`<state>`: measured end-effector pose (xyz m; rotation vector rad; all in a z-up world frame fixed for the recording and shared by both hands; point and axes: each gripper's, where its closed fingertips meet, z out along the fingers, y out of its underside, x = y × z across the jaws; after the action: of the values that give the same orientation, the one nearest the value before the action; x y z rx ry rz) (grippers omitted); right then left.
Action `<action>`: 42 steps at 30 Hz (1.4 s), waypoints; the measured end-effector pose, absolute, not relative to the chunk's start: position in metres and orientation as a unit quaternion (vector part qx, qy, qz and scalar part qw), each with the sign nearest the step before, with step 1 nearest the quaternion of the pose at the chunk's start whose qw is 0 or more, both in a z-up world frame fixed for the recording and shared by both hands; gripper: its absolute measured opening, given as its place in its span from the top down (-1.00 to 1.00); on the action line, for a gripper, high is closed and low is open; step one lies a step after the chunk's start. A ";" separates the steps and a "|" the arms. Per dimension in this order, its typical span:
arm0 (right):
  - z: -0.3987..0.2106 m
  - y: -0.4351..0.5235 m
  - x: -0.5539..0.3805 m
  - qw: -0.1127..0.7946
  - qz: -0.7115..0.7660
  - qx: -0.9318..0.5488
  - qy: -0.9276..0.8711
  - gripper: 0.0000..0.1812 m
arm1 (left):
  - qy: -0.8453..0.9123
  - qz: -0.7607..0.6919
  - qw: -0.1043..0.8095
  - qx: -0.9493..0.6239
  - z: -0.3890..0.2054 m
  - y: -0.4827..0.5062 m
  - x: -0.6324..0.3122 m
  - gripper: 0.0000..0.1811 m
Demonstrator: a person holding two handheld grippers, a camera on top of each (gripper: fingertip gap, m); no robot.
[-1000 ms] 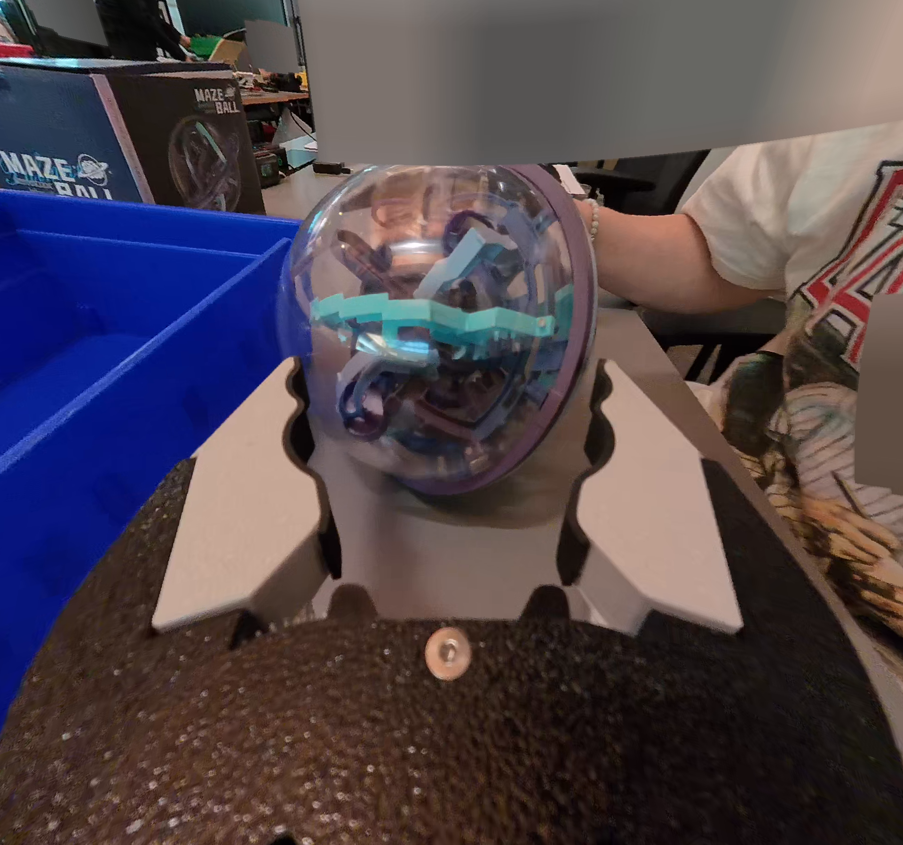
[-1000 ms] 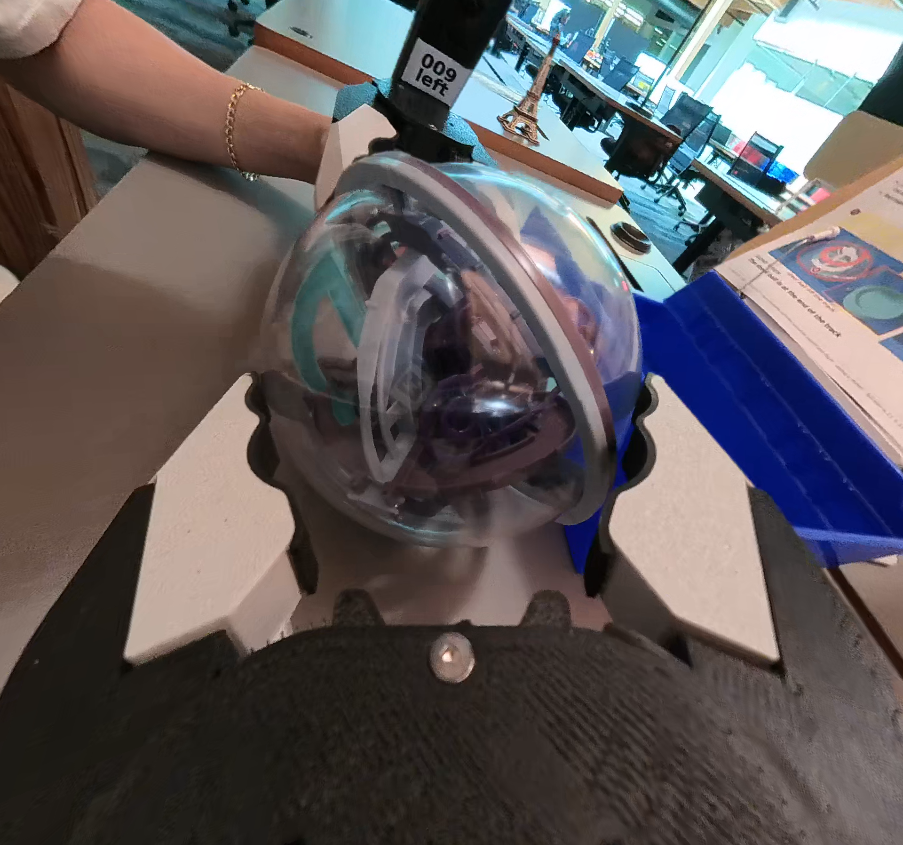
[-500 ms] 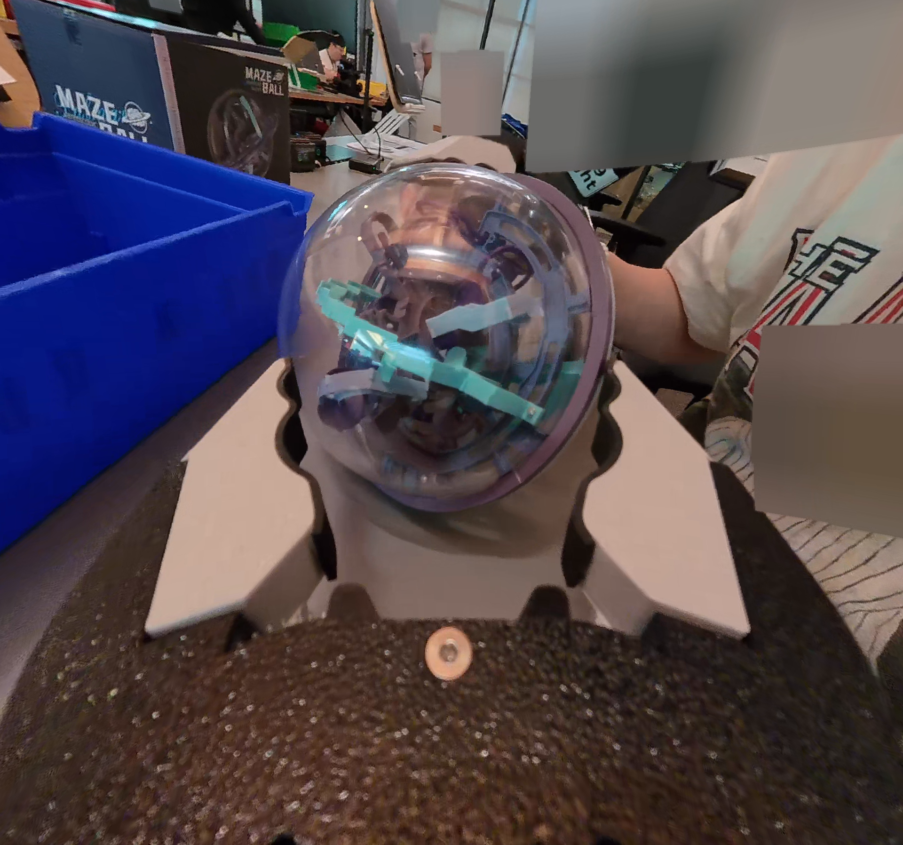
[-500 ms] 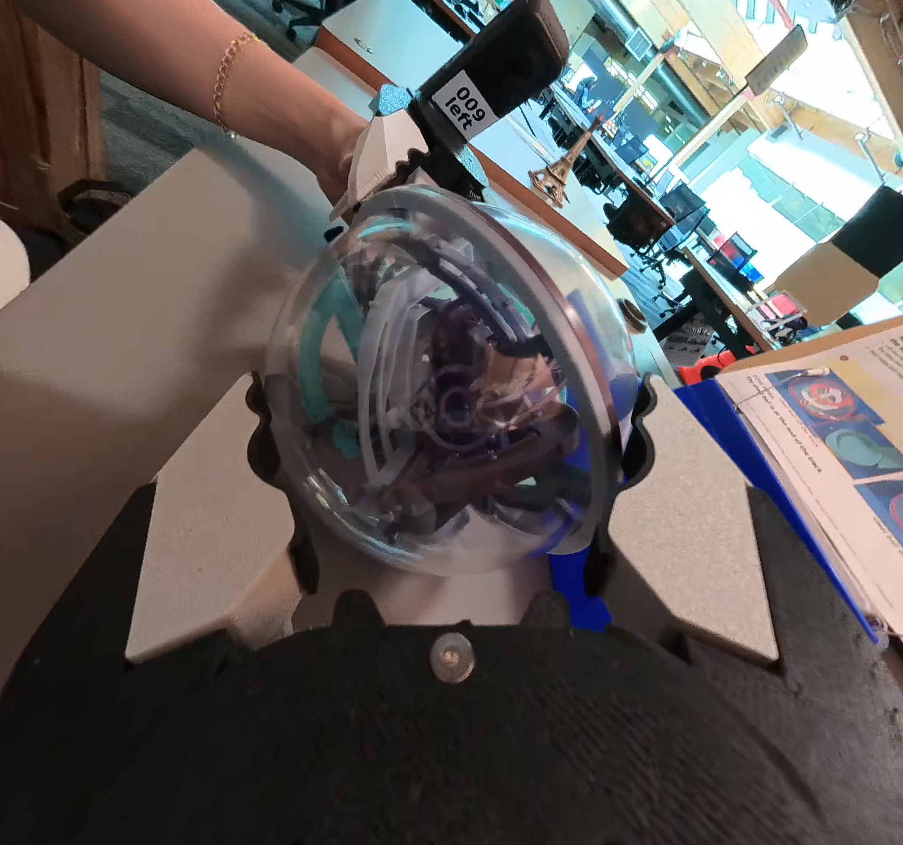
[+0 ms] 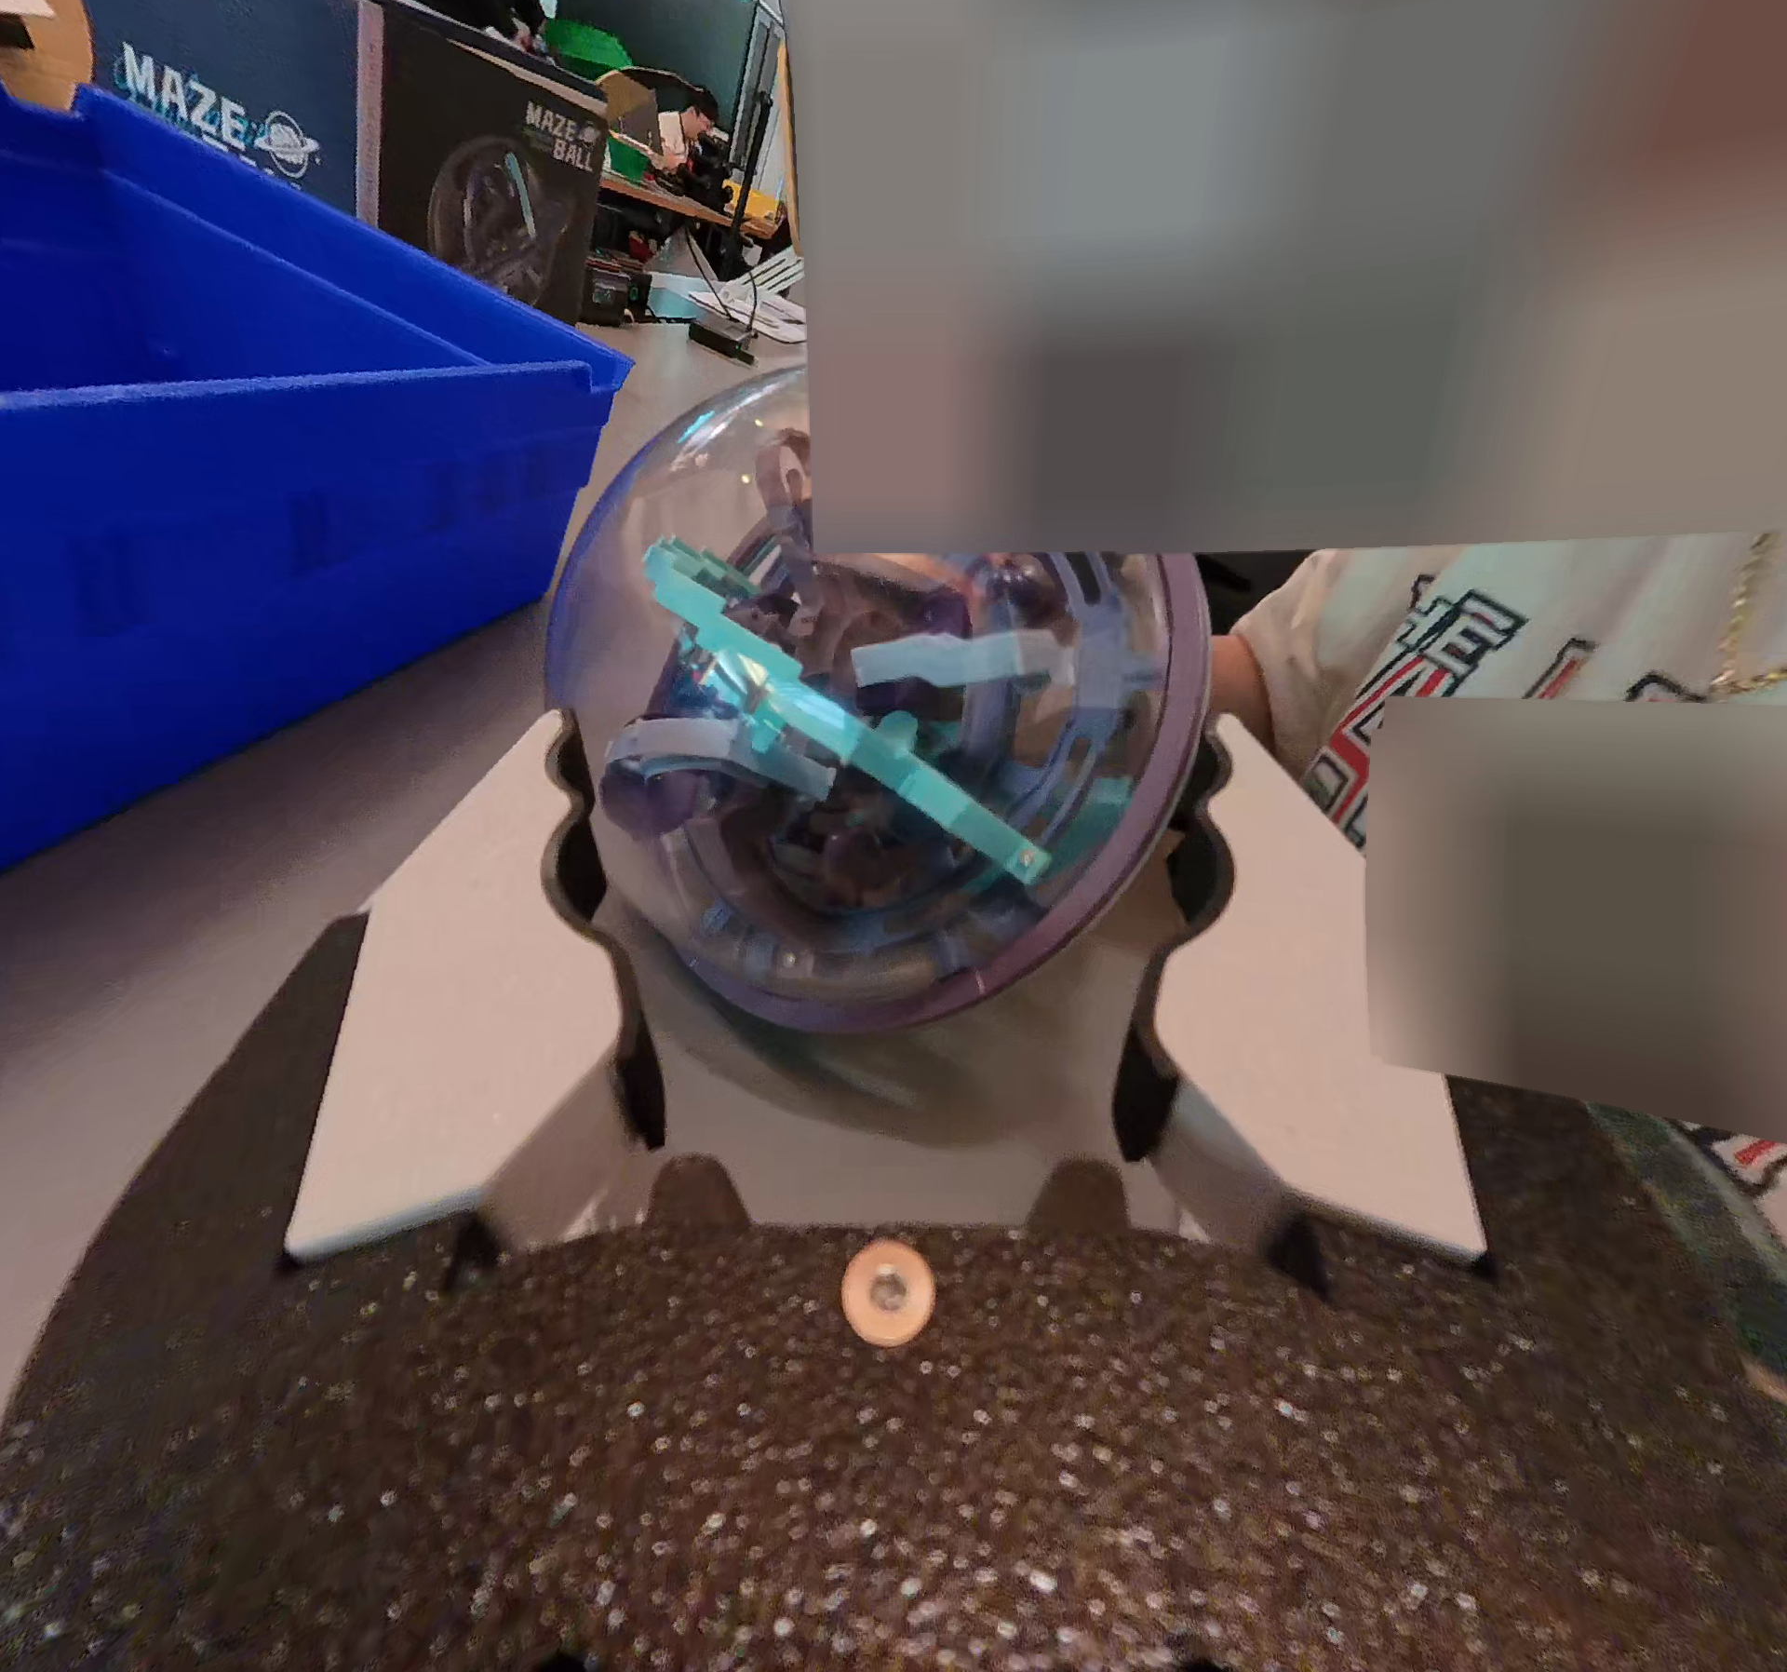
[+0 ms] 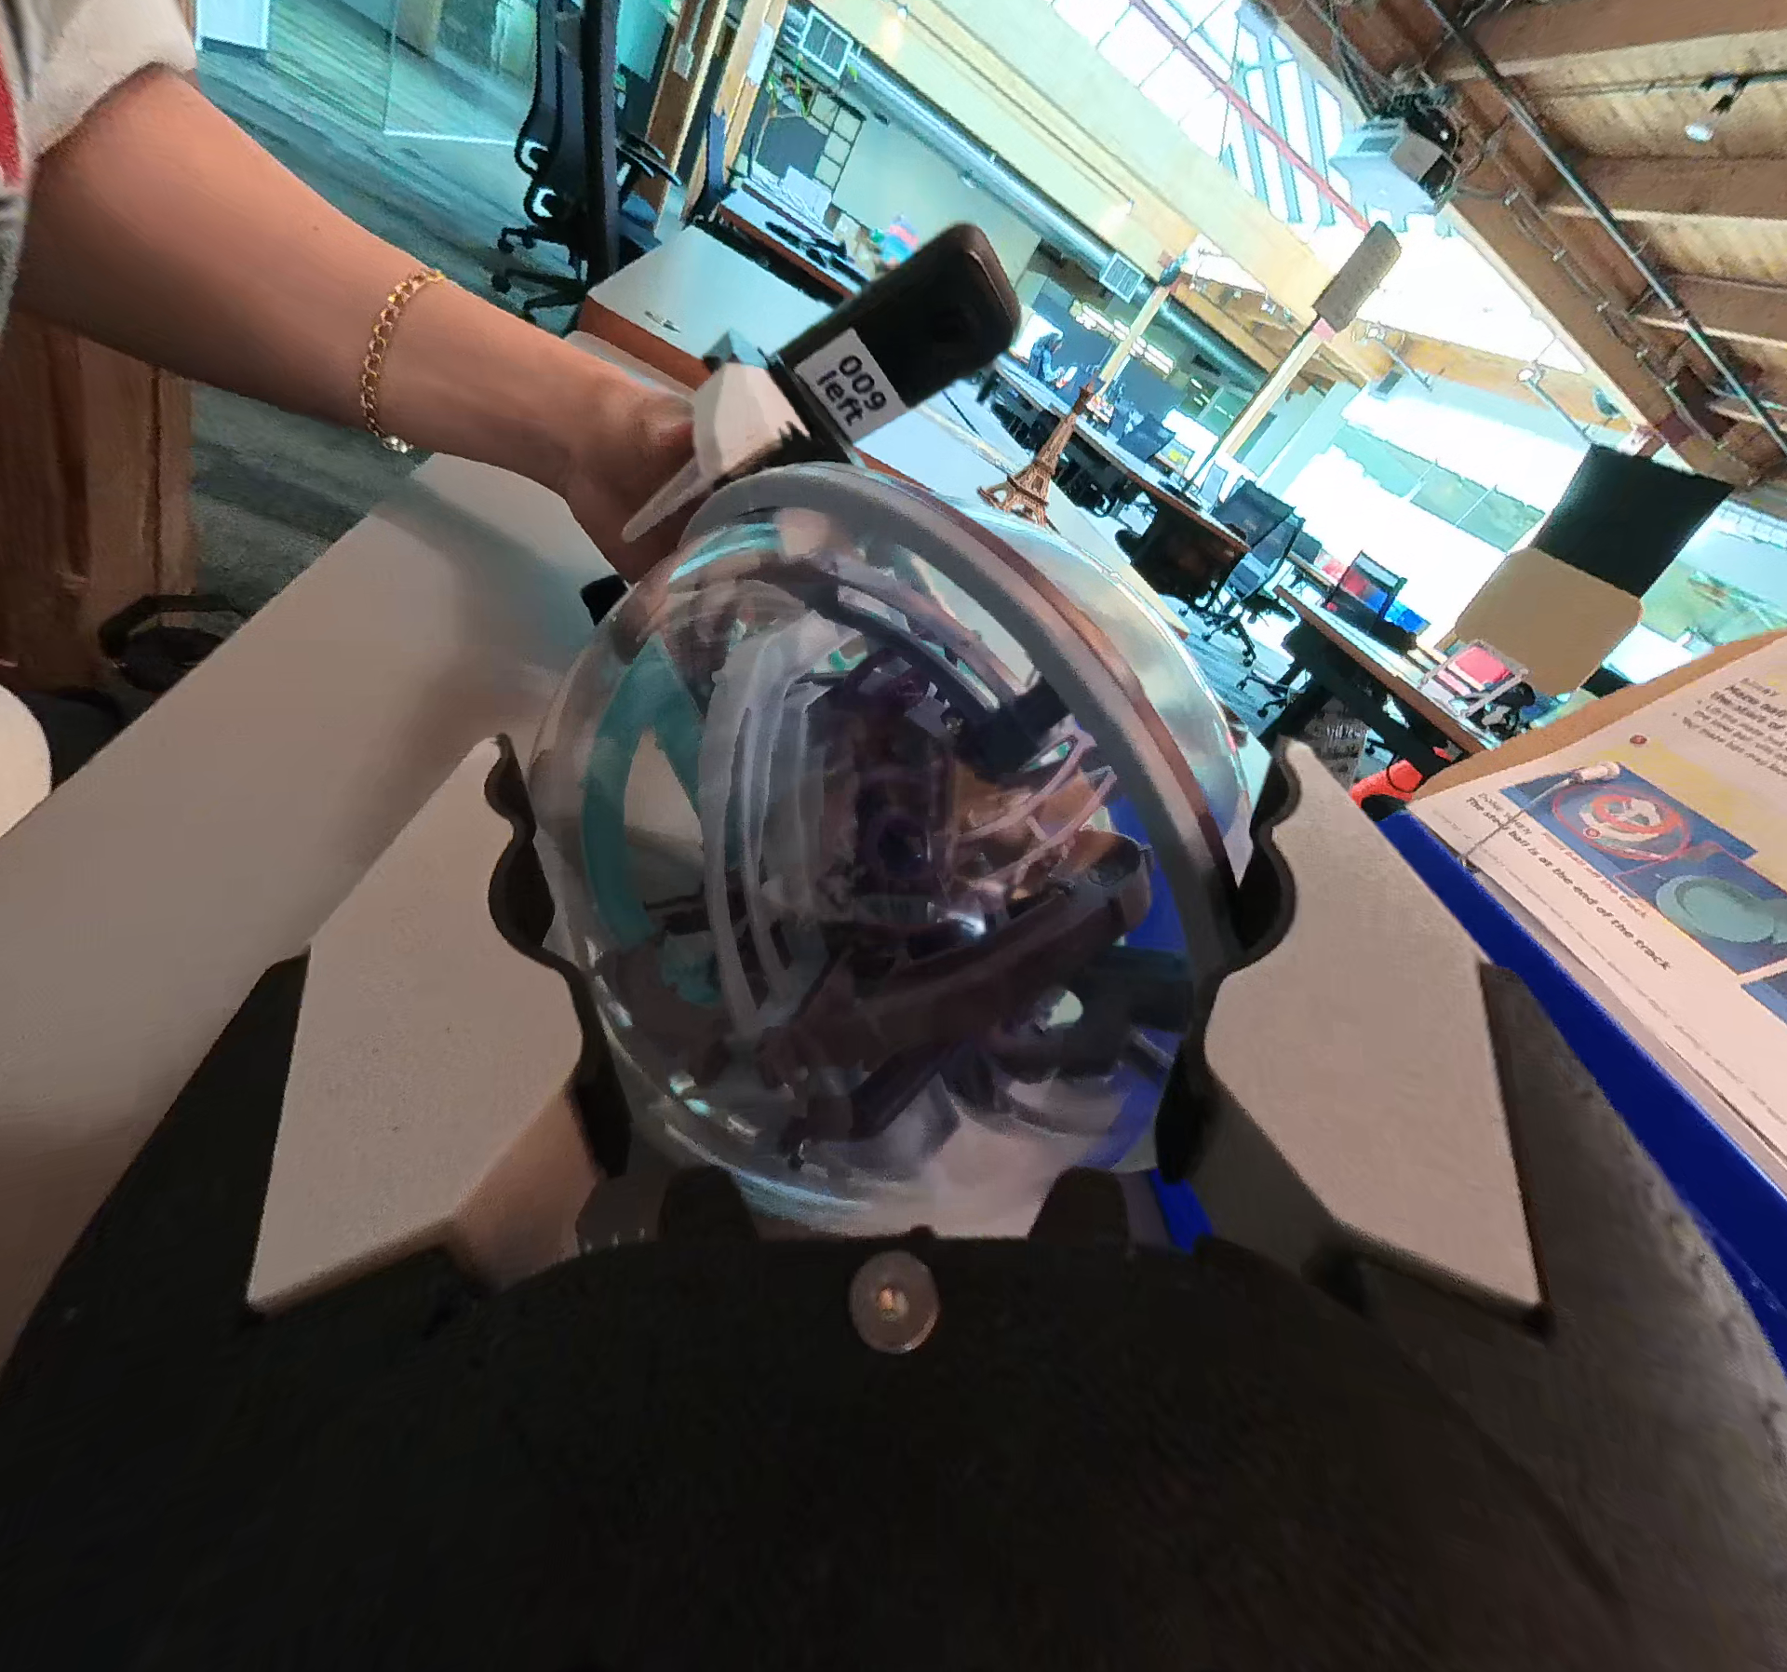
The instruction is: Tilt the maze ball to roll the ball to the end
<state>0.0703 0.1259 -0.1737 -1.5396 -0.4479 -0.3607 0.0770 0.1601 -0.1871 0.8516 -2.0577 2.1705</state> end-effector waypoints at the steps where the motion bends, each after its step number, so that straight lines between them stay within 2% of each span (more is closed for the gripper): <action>1: -0.172 0.127 0.068 0.682 -0.163 -0.683 -0.205 -0.56 | -0.658 0.699 0.024 0.280 -0.186 0.161 0.077 -0.31; 9: -0.172 0.136 0.063 0.695 -0.155 -0.676 -0.188 -0.60 | -0.641 0.687 0.062 0.336 -0.187 0.162 0.083 -0.34; 19: -0.172 0.134 0.062 0.711 -0.158 -0.668 -0.153 -0.68 | -0.637 0.697 0.027 0.327 -0.186 0.159 0.078 -0.33; 28: -0.175 0.126 0.049 0.705 -0.166 -0.665 -0.179 -0.61 | -0.671 0.689 -0.024 0.273 -0.186 0.154 0.062 -0.33; 33: -0.176 0.127 0.043 0.705 -0.152 -0.669 -0.179 -0.57 | -0.653 0.708 -0.020 0.267 -0.184 0.157 0.057 -0.33; 42: -0.184 0.137 0.048 0.687 -0.141 -0.700 -0.135 -0.74 | -0.653 0.709 -0.021 0.266 -0.184 0.158 0.056 -0.33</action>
<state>0.0476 0.1372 -0.1837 -1.5682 -0.3016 -0.3152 0.0555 0.1580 -0.1841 0.8463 -2.0799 2.2573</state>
